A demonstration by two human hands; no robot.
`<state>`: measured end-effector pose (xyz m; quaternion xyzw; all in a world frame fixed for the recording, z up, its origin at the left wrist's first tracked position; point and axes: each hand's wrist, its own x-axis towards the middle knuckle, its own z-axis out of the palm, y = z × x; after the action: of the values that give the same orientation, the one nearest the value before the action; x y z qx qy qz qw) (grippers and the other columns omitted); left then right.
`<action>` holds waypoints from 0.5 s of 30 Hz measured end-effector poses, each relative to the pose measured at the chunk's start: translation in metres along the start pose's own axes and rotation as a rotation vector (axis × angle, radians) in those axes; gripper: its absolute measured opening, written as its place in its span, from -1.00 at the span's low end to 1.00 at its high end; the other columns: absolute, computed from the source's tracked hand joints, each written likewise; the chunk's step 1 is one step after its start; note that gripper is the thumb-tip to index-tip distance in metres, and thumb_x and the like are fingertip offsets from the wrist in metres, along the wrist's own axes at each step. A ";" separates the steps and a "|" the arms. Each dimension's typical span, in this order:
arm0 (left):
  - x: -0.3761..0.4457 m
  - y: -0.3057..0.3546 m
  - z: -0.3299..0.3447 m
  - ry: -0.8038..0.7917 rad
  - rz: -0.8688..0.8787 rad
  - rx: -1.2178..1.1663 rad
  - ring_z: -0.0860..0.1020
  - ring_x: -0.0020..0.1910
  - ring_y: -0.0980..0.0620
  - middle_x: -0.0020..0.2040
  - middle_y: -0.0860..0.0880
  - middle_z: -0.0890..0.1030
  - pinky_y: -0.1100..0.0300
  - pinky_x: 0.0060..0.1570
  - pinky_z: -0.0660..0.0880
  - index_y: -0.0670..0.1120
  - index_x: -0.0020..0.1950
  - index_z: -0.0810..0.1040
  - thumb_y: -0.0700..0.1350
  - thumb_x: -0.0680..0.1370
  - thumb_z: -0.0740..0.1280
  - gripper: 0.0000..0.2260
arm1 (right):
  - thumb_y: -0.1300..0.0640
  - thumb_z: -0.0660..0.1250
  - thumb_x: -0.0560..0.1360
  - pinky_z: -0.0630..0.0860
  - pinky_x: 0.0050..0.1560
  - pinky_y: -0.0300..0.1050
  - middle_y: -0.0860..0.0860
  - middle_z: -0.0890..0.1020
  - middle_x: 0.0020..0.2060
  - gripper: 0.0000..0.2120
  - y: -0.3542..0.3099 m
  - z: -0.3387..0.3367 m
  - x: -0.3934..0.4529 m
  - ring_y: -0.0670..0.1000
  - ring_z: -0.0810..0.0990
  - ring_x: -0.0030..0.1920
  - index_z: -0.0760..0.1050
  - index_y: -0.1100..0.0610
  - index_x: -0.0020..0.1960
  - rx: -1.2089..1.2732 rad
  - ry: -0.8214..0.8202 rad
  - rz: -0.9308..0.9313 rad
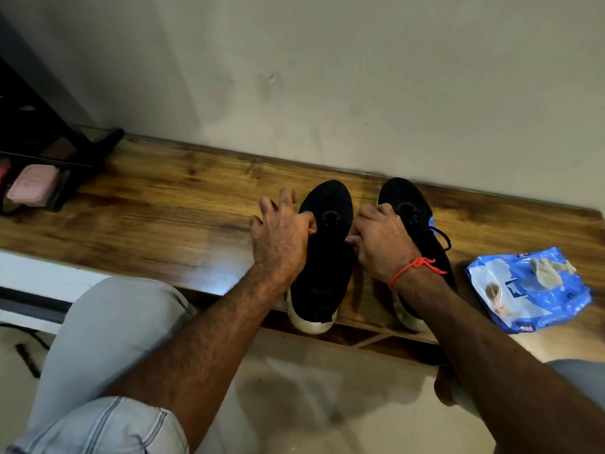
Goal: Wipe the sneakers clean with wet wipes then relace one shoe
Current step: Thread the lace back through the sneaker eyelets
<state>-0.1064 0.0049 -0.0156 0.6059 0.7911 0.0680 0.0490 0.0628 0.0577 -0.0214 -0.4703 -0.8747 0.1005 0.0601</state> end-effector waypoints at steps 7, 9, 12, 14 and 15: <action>0.013 -0.011 0.005 0.111 0.041 -0.561 0.43 0.37 -0.01 0.39 0.01 0.48 -0.09 0.37 0.38 0.01 0.36 0.53 -0.15 0.69 0.18 -0.73 | 0.06 0.19 0.66 0.33 0.41 -0.07 0.06 0.47 0.33 -0.68 0.010 -0.007 -0.005 0.06 0.41 0.36 0.49 0.14 0.35 0.395 0.108 0.060; 0.009 -0.005 -0.005 0.164 0.132 -0.687 0.36 0.47 0.03 0.49 -0.03 0.44 -0.01 0.48 0.30 -0.07 0.51 0.40 -0.04 0.73 0.09 -0.63 | -0.03 0.11 0.69 0.16 0.49 -0.21 0.02 0.34 0.49 -0.57 0.006 -0.013 -0.008 -0.05 0.25 0.50 0.34 0.13 0.49 0.485 0.122 0.045; -0.007 0.000 -0.006 -0.117 0.245 -0.619 -0.02 0.64 0.07 0.67 0.00 0.06 0.04 0.60 -0.03 -0.06 0.67 0.06 0.28 0.68 -0.11 -0.35 | -0.14 0.02 0.67 0.00 0.54 -0.23 -0.06 0.14 0.58 -0.44 -0.001 -0.012 -0.012 -0.15 0.04 0.57 0.15 0.10 0.59 0.588 -0.010 -0.034; -0.016 -0.002 0.008 -0.357 0.212 -0.446 -0.27 0.62 0.06 0.67 0.02 -0.20 -0.04 0.59 -0.22 -0.05 0.66 -0.20 0.41 0.55 -0.24 -0.19 | -0.23 -0.07 0.64 -0.07 0.59 -0.10 -0.08 0.04 0.60 -0.37 -0.003 0.001 -0.016 -0.15 -0.07 0.58 0.04 0.06 0.61 0.583 -0.203 -0.049; -0.019 -0.004 0.013 -0.459 0.157 -0.395 -0.33 0.60 0.03 0.65 0.02 -0.27 -0.08 0.58 -0.27 -0.04 0.65 -0.28 0.46 0.48 -0.28 -0.13 | -0.24 -0.10 0.62 -0.08 0.59 -0.04 -0.09 0.00 0.60 -0.35 -0.004 0.008 -0.017 -0.16 -0.12 0.57 -0.01 0.05 0.62 0.568 -0.284 -0.037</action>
<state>-0.1033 -0.0134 -0.0292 0.6434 0.6817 0.0856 0.3377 0.0677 0.0402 -0.0289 -0.4001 -0.8196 0.4045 0.0682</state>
